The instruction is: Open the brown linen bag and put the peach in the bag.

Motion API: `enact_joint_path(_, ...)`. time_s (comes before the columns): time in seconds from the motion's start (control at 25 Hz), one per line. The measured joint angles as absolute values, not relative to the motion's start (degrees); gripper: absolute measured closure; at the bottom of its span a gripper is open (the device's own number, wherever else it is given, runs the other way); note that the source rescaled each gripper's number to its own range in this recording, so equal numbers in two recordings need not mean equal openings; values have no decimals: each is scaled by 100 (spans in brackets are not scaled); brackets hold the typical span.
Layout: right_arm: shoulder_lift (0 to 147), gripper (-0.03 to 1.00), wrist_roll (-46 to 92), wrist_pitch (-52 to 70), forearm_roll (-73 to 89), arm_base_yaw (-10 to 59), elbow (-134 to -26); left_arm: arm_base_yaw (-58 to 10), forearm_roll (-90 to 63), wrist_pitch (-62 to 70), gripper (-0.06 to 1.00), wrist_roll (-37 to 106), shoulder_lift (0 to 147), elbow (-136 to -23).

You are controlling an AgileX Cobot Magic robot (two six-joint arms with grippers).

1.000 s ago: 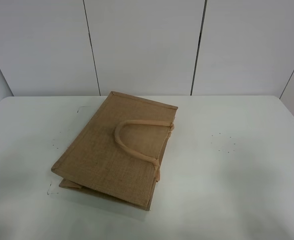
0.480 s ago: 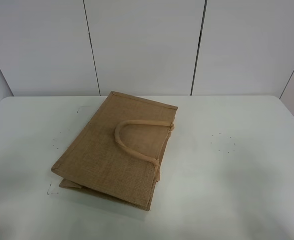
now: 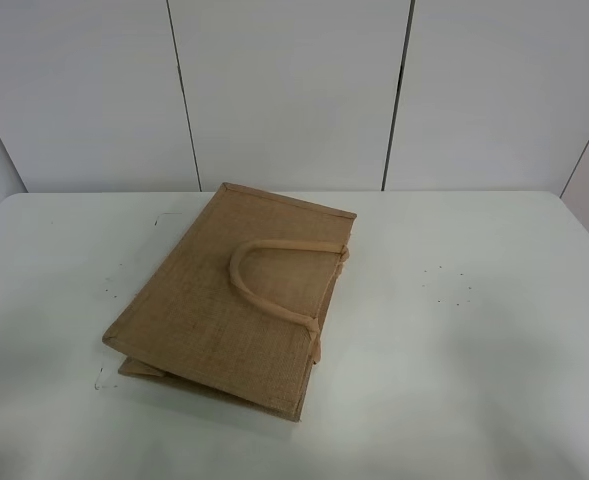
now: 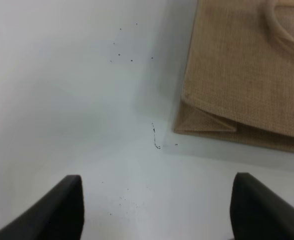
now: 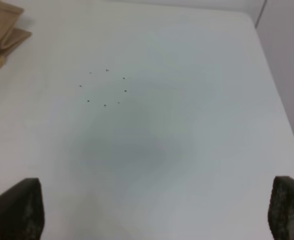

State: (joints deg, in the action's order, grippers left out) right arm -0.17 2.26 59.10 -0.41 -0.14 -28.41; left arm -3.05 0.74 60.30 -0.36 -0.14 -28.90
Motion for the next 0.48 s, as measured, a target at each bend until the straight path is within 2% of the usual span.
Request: enact_joint_path(0.48,-17,-3,226,5910,-41,-14,-2841,-305,74,6030,9,-36,-14,-2890)
